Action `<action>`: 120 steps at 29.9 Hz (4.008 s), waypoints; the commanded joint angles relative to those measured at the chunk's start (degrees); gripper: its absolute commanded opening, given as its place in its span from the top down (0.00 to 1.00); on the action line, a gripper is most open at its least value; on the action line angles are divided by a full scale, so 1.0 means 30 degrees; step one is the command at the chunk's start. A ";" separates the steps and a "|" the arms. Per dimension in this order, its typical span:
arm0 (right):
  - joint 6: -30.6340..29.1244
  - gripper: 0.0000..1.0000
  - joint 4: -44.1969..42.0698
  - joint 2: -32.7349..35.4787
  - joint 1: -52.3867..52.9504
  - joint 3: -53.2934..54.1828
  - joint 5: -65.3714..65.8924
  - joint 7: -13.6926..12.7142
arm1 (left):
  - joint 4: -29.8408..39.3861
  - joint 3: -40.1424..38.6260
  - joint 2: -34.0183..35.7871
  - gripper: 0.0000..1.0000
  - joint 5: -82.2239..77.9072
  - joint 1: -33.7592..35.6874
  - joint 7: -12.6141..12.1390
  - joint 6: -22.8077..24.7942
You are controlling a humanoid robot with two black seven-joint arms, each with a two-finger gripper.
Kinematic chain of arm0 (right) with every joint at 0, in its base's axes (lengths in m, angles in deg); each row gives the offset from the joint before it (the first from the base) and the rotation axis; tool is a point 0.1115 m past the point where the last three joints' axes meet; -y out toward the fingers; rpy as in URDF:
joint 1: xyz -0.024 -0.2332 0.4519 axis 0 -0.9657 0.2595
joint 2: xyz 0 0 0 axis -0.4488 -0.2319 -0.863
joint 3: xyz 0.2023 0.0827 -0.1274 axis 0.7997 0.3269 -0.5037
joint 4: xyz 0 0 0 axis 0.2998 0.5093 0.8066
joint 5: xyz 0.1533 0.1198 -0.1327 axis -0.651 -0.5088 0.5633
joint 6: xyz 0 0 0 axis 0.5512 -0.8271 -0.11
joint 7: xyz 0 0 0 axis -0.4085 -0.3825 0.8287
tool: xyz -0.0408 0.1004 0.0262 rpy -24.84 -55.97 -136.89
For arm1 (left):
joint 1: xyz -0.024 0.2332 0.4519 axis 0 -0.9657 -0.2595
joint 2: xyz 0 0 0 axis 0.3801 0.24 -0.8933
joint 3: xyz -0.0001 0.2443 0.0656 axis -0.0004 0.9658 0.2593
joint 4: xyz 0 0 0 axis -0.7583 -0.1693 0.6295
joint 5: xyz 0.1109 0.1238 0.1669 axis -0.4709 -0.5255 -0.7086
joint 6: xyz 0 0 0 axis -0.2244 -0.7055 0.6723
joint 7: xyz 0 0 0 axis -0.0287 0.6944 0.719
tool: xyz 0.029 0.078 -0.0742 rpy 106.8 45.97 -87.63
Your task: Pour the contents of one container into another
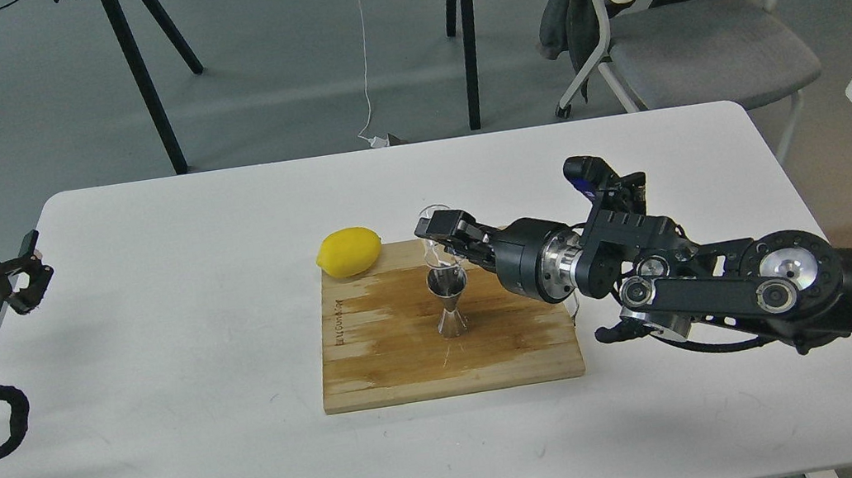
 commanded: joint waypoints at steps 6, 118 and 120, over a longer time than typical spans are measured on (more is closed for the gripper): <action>0.0001 0.50 0.0001 -0.0014 0.0030 -0.0259 0.0330 0.0011 | 0.0000 0.0001 0.0000 0.00 0.0030 -0.0018 0.0000 0.0000; 0.2667 0.49 -0.2870 -0.6254 -1.8427 2.8509 -1.7804 0.1886 | -0.0234 0.0030 -0.0439 0.00 0.0000 -0.0516 0.0000 0.0000; 0.2725 0.48 -0.2870 -0.6254 -1.8427 2.8509 -1.7804 0.1886 | -0.0234 0.0030 -0.0439 0.00 0.0000 -0.0516 0.0000 0.0000</action>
